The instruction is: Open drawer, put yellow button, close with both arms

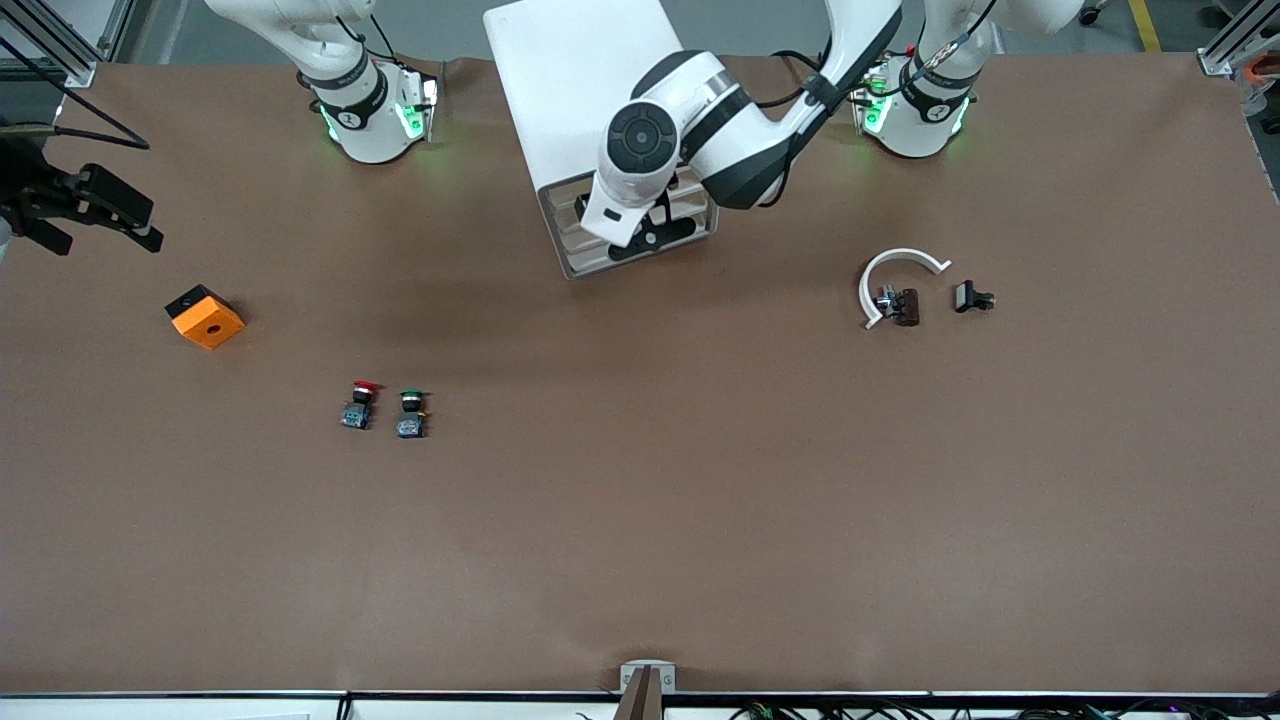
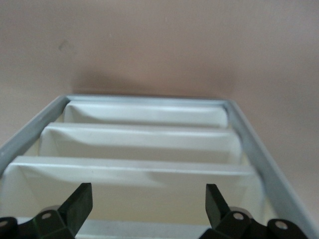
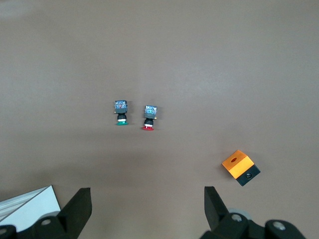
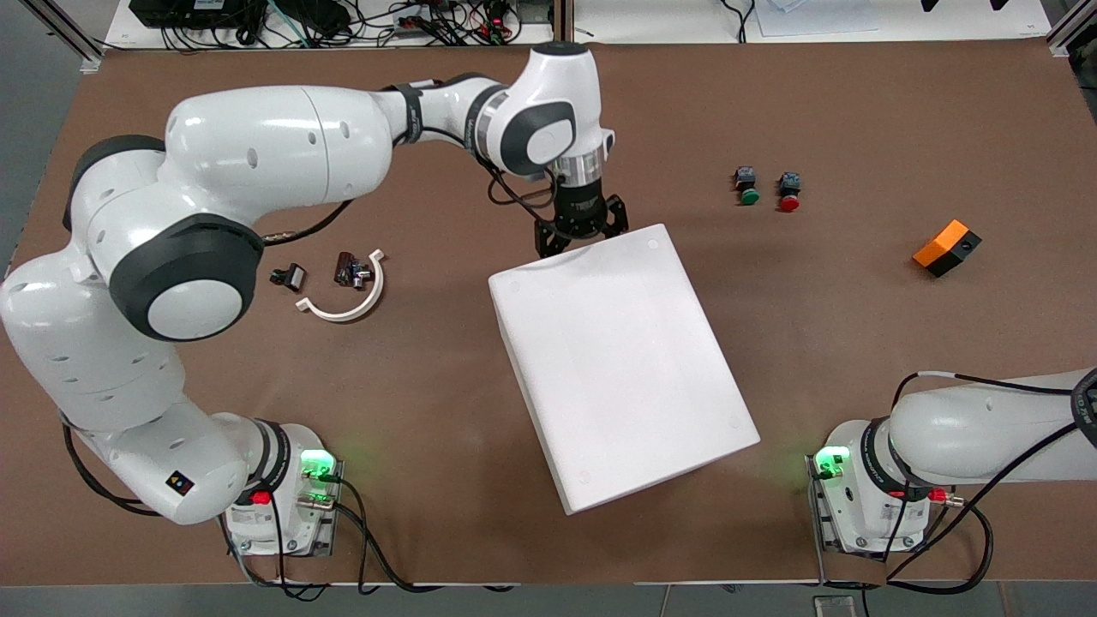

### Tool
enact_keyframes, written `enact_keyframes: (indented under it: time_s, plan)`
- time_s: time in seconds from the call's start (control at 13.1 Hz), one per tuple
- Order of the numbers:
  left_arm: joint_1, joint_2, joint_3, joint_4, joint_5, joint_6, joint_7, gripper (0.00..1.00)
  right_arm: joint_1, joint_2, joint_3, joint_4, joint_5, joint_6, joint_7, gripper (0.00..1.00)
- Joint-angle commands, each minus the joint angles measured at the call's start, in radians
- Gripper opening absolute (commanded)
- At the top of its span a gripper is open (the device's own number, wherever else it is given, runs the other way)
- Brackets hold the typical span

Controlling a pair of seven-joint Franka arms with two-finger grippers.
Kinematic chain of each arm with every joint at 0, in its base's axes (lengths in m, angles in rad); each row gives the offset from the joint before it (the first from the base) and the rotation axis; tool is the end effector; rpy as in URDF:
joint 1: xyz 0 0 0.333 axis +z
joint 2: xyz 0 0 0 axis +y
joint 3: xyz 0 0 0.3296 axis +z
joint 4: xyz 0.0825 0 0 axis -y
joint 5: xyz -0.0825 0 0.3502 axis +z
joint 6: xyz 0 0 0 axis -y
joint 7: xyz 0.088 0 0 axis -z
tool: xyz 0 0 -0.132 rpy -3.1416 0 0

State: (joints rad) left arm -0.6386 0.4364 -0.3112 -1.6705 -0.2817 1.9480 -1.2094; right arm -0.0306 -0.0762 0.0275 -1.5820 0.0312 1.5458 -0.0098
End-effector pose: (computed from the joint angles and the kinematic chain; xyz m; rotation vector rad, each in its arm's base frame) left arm 0.3602 -0.5109 0.3623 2.9611 0.6031 -0.6236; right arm 0.4945 0.0033 0.6447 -3.1121 -0.0126 -0.0625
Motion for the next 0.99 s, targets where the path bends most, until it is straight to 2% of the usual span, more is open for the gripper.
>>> enact_keyframes:
  time_s: [0.0,0.3,0.61,0.76,0.91]
  plan:
    - [0.133,-0.018,0.004,0.063,0.007,-0.026,-0.002,1.0,0.0,0.003,0.002,0.016,-0.01,-0.012,-0.004,1.0]
    - [0.305,-0.018,0.003,0.153,0.166,-0.04,-0.002,1.0,0.005,0.003,0.003,0.016,-0.01,-0.012,-0.004,1.0]
    - [0.446,-0.053,0.003,0.169,0.433,-0.04,0.001,1.0,0.005,0.003,0.003,0.016,-0.013,-0.012,-0.004,1.0]
    - [0.519,-0.088,0.003,0.169,0.475,-0.041,0.017,1.0,0.009,0.003,0.003,0.016,-0.016,-0.012,-0.004,1.0]
    - [0.594,-0.129,0.001,0.169,0.475,-0.079,0.149,1.0,0.012,0.003,0.002,0.016,-0.017,-0.012,-0.004,1.0]
